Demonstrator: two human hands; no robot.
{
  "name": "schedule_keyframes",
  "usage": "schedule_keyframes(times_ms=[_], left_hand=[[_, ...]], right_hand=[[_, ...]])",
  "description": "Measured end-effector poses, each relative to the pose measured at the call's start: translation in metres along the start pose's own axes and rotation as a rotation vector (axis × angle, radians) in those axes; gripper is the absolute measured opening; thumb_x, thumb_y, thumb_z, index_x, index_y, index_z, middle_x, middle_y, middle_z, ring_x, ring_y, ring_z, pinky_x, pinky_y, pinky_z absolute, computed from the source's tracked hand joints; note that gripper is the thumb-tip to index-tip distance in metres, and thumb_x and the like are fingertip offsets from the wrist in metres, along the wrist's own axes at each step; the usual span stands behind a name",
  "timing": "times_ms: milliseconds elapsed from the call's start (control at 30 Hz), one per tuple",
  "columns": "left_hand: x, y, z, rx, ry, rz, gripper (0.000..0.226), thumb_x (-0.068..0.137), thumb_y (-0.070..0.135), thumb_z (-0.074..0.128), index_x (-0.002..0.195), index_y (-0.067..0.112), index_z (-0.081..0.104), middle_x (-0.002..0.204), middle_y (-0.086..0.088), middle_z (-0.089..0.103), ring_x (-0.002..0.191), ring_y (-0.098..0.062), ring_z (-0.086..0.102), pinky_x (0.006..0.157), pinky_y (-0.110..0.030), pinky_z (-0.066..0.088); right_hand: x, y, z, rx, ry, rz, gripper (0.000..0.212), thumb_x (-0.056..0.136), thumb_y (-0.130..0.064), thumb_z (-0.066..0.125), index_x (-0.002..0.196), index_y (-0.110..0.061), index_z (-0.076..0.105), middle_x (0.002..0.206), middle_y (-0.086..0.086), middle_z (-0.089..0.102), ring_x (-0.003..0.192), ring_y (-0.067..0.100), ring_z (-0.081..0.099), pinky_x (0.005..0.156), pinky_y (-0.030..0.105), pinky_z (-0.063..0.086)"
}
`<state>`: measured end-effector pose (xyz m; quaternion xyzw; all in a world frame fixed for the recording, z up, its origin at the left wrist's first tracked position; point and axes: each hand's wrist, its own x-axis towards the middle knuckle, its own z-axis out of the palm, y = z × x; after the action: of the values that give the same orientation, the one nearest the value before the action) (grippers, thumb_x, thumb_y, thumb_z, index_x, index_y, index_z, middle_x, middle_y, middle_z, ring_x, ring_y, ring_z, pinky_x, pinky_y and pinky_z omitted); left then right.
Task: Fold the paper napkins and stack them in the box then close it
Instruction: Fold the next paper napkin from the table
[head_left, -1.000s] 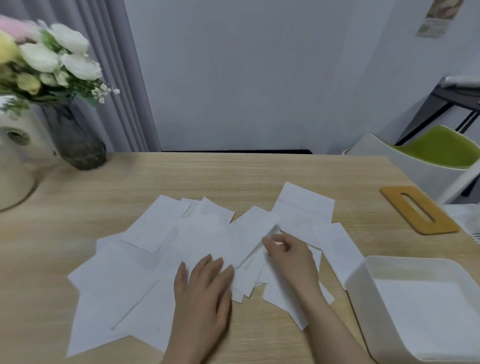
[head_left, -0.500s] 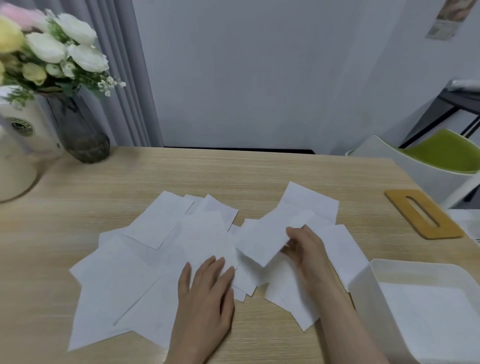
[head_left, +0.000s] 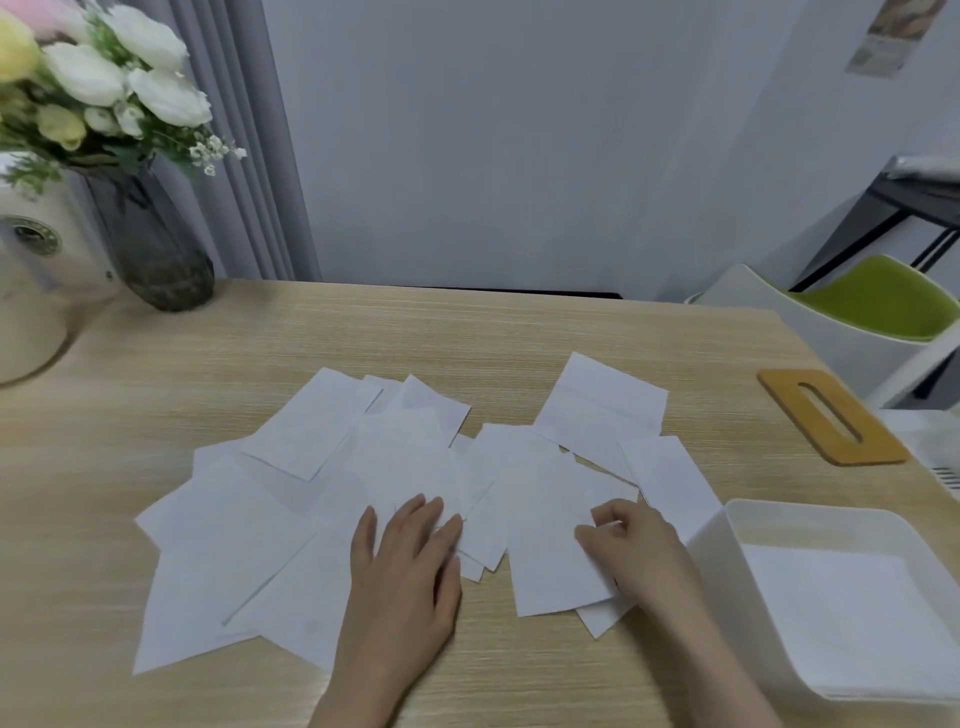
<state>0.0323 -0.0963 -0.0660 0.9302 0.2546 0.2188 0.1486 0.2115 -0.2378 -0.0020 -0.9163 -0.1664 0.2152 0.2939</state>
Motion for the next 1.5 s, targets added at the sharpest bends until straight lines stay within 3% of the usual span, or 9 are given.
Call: schedule_keyframes(times_ms=[133, 233, 367, 500, 600, 733, 1100, 1300, 1500], left_hand=[[0.0, 0.001, -0.001, -0.014, 0.001, -0.004, 0.04, 0.091, 0.031, 0.039, 0.113, 0.022, 0.072, 0.126, -0.001, 0.065, 0.125, -0.019, 0.056, 0.112, -0.046, 0.018], [0.001, 0.005, -0.006, -0.114, 0.027, -0.045, 0.041, 0.093, 0.032, 0.038, 0.115, 0.022, 0.071, 0.125, 0.002, 0.065, 0.126, -0.015, 0.054, 0.111, -0.043, 0.018], [0.003, 0.018, -0.019, -0.444, 0.118, -0.193, 0.04, 0.094, 0.044, 0.036, 0.12, 0.034, 0.065, 0.127, 0.024, 0.057, 0.128, 0.013, 0.038, 0.107, -0.035, 0.03], [0.003, 0.028, -0.039, -0.972, 0.033, -0.424, 0.03, 0.09, 0.053, 0.05, 0.109, 0.042, 0.07, 0.105, 0.018, 0.072, 0.1, -0.001, 0.065, 0.079, -0.025, 0.049], [0.002, 0.021, -0.044, -1.159, 0.052, -0.641, 0.014, 0.095, 0.028, 0.062, 0.096, 0.03, 0.075, 0.093, 0.005, 0.076, 0.086, -0.009, 0.071, 0.064, -0.016, 0.049], [0.0, 0.005, -0.048, -1.2, 0.075, -0.803, 0.023, 0.095, 0.006, 0.057, 0.097, 0.022, 0.074, 0.09, 0.0, 0.077, 0.086, -0.019, 0.073, 0.069, -0.029, 0.054], [-0.007, -0.036, -0.047, -1.229, 0.192, -0.852, 0.019, 0.087, 0.012, 0.067, 0.091, 0.028, 0.076, 0.095, -0.001, 0.077, 0.089, -0.021, 0.073, 0.076, -0.037, 0.054], [-0.01, -0.043, -0.042, -1.275, 0.184, -0.836, 0.018, 0.084, 0.011, 0.07, 0.097, 0.023, 0.072, 0.098, -0.004, 0.076, 0.086, -0.02, 0.073, 0.062, -0.028, 0.054], [-0.01, -0.044, -0.04, -1.26, 0.192, -0.835, 0.024, 0.087, 0.008, 0.068, 0.106, 0.022, 0.067, 0.101, 0.001, 0.076, 0.091, -0.019, 0.073, 0.072, -0.034, 0.055]], right_hand=[[-0.004, 0.007, -0.004, 0.031, 0.04, -0.092, 0.013, 0.084, -0.028, 0.064, 0.071, -0.027, 0.064, 0.052, -0.014, 0.051, 0.061, 0.003, 0.05, 0.056, 0.025, 0.035], [-0.01, 0.003, -0.004, 0.302, -0.002, -0.132, 0.015, 0.087, -0.017, 0.066, 0.072, -0.017, 0.065, 0.043, -0.014, 0.041, 0.047, 0.001, 0.041, 0.054, 0.023, 0.032], [-0.023, -0.012, 0.01, 0.591, -0.165, -0.105, 0.012, 0.089, -0.009, 0.064, 0.077, -0.007, 0.063, 0.048, -0.009, 0.056, 0.044, 0.0, 0.05, 0.047, 0.014, 0.036], [-0.032, -0.029, 0.032, 0.676, -0.194, -0.109, 0.013, 0.088, -0.011, 0.066, 0.075, -0.01, 0.063, 0.051, -0.005, 0.057, 0.049, 0.006, 0.051, 0.055, 0.021, 0.036], [-0.038, -0.041, 0.048, 0.669, -0.23, -0.131, 0.012, 0.087, -0.014, 0.068, 0.076, -0.01, 0.065, 0.055, -0.002, 0.062, 0.055, 0.008, 0.057, 0.058, 0.022, 0.04], [-0.038, -0.053, 0.062, 0.64, -0.279, -0.151, 0.008, 0.085, -0.016, 0.07, 0.078, -0.012, 0.07, 0.056, -0.001, 0.063, 0.056, 0.009, 0.057, 0.058, 0.019, 0.042], [0.012, -0.083, 0.077, 0.338, -0.115, -0.254, 0.036, 0.079, -0.023, 0.074, 0.112, -0.027, 0.06, 0.106, -0.011, 0.059, 0.087, 0.002, 0.055, 0.085, 0.026, 0.045], [0.029, -0.096, 0.095, 0.256, -0.139, -0.204, 0.047, 0.075, -0.027, 0.072, 0.118, -0.029, 0.052, 0.091, -0.015, 0.056, 0.091, 0.001, 0.056, 0.077, 0.026, 0.041], [0.033, -0.097, 0.097, 0.176, -0.084, -0.197, 0.021, 0.076, -0.023, 0.066, 0.095, -0.03, 0.066, 0.072, -0.014, 0.059, 0.077, 0.007, 0.059, 0.068, 0.027, 0.045]])
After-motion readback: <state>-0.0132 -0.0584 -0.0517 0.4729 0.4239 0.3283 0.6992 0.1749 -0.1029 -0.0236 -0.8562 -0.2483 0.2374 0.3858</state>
